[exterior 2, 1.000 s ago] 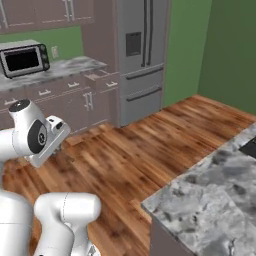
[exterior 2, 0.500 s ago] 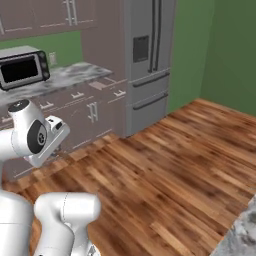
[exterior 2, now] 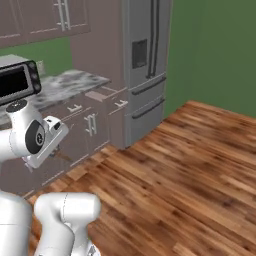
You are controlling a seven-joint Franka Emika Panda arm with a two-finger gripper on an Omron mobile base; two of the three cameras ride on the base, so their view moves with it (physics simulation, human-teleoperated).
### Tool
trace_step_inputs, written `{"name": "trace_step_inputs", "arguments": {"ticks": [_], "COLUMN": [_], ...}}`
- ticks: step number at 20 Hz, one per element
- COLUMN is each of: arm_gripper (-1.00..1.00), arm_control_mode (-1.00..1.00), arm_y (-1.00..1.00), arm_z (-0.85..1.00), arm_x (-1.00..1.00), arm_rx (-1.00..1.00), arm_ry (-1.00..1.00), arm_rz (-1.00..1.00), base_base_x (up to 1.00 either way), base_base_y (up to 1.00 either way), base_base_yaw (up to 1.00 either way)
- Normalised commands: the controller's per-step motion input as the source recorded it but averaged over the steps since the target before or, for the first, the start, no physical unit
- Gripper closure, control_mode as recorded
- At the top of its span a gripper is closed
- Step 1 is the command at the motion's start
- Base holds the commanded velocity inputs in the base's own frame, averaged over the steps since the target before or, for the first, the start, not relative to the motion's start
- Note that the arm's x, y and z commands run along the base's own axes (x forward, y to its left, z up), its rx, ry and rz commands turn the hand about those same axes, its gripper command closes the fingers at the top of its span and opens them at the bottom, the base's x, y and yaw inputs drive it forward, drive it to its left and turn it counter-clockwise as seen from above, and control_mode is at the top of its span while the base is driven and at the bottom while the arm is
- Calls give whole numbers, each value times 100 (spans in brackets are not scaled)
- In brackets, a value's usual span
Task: Organize the utensils by type. Pick up the wooden spoons from the counter and place them in the open cabinet. Then pick up the metallic utensils from the counter and place them in the open drawer.
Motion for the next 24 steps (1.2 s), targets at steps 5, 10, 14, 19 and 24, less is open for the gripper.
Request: {"name": "trace_step_inputs", "arguments": {"ticks": [5,10,14,19,24], "arm_gripper": [100,100,100,100,100], "arm_control_mode": [100,100,100,100,100], "arm_y": [0,0,0,0,0], "arm_z": [0,0,0,0,0], "arm_x": [0,0,0,0,0], "arm_rx": [0,0,0,0,0], "arm_ry": [0,0,0,0,0], "arm_rz": [0,0,0,0,0], "base_base_x": [88,83,65,76,87], "base_base_y": [53,56,74,73,35], "base_base_yaw": [-44,-41,-13,-10,-4]}}
